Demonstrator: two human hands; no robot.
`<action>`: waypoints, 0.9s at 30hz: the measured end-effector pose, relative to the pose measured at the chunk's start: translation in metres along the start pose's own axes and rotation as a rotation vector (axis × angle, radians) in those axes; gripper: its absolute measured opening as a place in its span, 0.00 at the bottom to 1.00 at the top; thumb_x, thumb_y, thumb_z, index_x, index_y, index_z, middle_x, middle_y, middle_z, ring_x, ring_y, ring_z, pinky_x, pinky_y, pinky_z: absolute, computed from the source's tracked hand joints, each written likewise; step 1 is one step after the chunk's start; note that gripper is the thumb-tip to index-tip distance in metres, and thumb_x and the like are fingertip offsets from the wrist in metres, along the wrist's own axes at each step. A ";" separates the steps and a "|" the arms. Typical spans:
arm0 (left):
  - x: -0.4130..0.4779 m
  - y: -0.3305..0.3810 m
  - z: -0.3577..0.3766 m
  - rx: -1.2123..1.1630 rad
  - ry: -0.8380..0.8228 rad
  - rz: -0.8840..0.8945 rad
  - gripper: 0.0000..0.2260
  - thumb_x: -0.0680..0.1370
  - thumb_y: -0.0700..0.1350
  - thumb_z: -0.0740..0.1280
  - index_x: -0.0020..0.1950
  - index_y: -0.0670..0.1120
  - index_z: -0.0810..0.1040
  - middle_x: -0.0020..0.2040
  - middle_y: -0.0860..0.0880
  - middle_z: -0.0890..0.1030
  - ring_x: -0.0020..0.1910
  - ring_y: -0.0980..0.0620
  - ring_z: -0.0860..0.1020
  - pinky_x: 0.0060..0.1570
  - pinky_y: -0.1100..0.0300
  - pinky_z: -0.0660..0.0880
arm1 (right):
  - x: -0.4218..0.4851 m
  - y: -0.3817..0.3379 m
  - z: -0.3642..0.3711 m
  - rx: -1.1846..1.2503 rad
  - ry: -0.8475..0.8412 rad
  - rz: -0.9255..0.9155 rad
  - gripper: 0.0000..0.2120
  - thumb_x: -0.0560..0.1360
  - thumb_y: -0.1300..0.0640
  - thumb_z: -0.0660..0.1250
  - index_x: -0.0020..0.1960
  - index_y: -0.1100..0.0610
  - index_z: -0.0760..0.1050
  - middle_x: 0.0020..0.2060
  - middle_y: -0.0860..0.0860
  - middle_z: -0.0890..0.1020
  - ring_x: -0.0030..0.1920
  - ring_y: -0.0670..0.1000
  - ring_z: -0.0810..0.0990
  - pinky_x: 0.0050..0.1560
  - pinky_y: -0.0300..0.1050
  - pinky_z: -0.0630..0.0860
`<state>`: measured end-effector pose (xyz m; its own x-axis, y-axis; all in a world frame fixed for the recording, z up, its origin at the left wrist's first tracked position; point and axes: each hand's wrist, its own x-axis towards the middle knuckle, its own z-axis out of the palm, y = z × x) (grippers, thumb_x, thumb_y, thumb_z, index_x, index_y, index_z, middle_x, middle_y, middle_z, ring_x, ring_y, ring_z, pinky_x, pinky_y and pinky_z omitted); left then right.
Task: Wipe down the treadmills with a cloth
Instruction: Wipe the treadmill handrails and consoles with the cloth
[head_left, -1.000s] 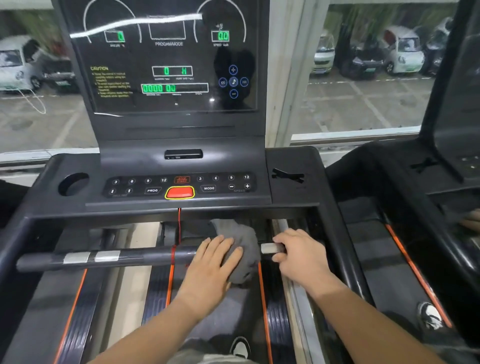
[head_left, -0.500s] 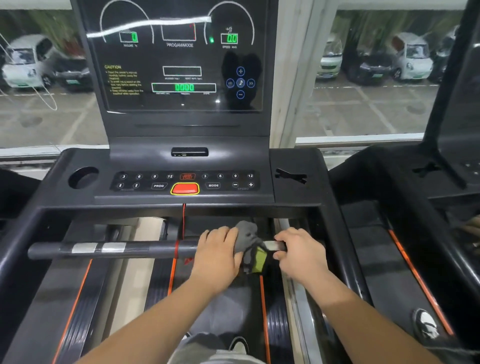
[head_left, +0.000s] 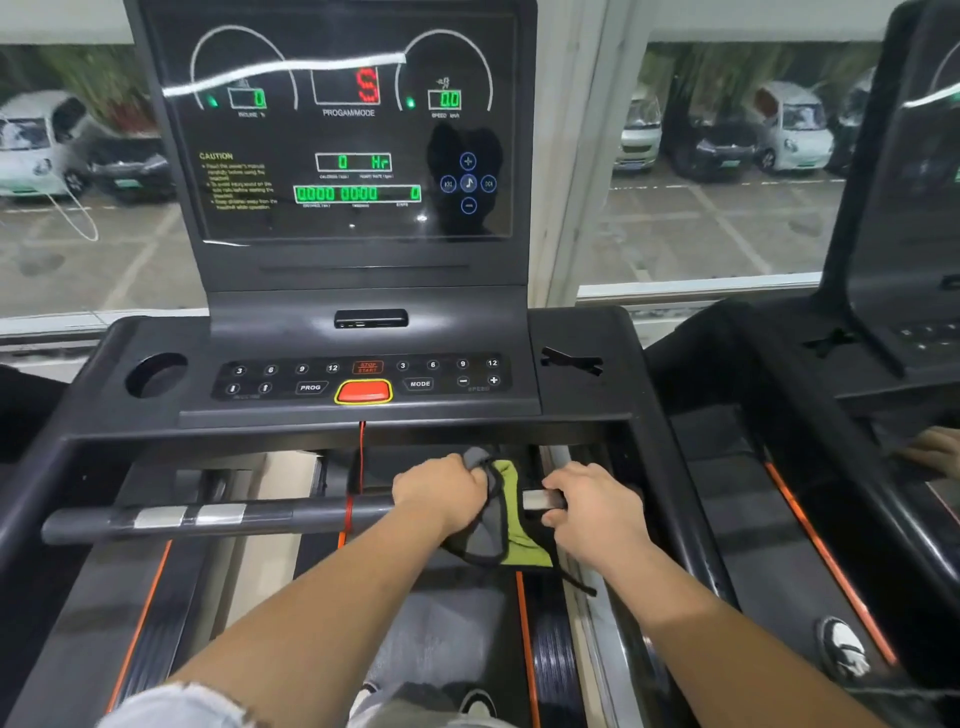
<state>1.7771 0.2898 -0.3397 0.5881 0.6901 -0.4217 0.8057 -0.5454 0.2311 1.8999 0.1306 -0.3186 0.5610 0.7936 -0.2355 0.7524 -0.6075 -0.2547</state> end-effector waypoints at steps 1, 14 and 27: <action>-0.002 -0.002 0.004 0.031 0.042 0.020 0.20 0.82 0.58 0.52 0.63 0.48 0.74 0.60 0.44 0.81 0.59 0.40 0.79 0.59 0.48 0.73 | -0.001 -0.001 0.000 -0.008 -0.001 0.004 0.14 0.79 0.51 0.66 0.64 0.45 0.76 0.56 0.42 0.76 0.61 0.47 0.72 0.52 0.47 0.76; -0.031 -0.097 0.021 0.202 0.496 0.411 0.19 0.69 0.45 0.68 0.60 0.47 0.76 0.51 0.48 0.79 0.52 0.45 0.79 0.68 0.45 0.74 | 0.016 -0.056 0.009 -0.149 -0.059 -0.188 0.12 0.79 0.46 0.66 0.59 0.51 0.75 0.55 0.48 0.76 0.61 0.53 0.75 0.54 0.47 0.75; -0.029 -0.072 0.017 0.120 0.274 0.227 0.23 0.81 0.62 0.56 0.69 0.49 0.70 0.59 0.44 0.79 0.55 0.40 0.78 0.56 0.46 0.74 | 0.018 -0.055 0.014 -0.079 -0.033 -0.148 0.08 0.77 0.48 0.66 0.53 0.49 0.74 0.51 0.46 0.75 0.56 0.50 0.74 0.48 0.47 0.73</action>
<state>1.7005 0.3008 -0.3591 0.7608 0.6383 -0.1174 0.6483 -0.7396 0.1807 1.8634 0.1779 -0.3224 0.4317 0.8717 -0.2320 0.8513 -0.4788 -0.2147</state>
